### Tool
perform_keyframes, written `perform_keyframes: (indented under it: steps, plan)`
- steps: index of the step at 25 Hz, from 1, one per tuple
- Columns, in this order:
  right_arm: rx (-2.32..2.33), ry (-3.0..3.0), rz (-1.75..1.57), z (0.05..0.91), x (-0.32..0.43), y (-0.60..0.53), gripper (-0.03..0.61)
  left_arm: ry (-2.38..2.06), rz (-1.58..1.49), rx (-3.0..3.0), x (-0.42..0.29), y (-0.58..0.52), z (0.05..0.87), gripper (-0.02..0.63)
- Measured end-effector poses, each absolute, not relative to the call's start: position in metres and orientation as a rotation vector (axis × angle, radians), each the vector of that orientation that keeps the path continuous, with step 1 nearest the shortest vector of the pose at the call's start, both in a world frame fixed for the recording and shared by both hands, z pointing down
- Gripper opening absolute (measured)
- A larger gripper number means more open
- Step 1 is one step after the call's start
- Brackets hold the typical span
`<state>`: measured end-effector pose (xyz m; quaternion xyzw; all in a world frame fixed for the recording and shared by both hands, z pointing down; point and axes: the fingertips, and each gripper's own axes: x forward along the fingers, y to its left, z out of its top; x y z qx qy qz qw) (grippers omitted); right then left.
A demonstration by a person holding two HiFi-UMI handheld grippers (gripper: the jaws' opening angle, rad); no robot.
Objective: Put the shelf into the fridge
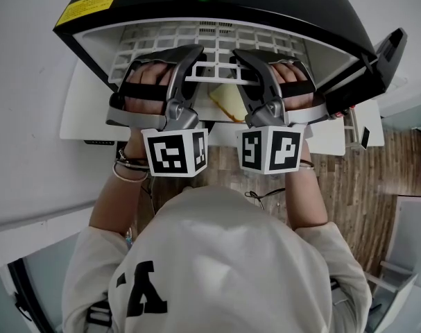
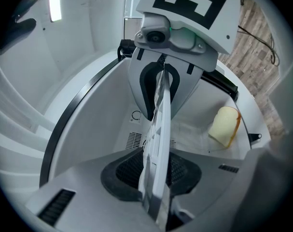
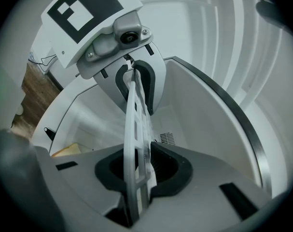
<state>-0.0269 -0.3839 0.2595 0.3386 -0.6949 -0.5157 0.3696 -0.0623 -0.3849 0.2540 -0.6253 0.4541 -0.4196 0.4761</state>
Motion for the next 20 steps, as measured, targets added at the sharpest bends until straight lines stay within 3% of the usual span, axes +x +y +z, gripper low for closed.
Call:
perform_keyframes:
  steps: [20]
  plan:
    - [0.869,-1.772,-1.339,0.26,-0.029,-0.394,0.078,1.11,-1.014,-1.486,-0.064,-0.395,0.253,0.084]
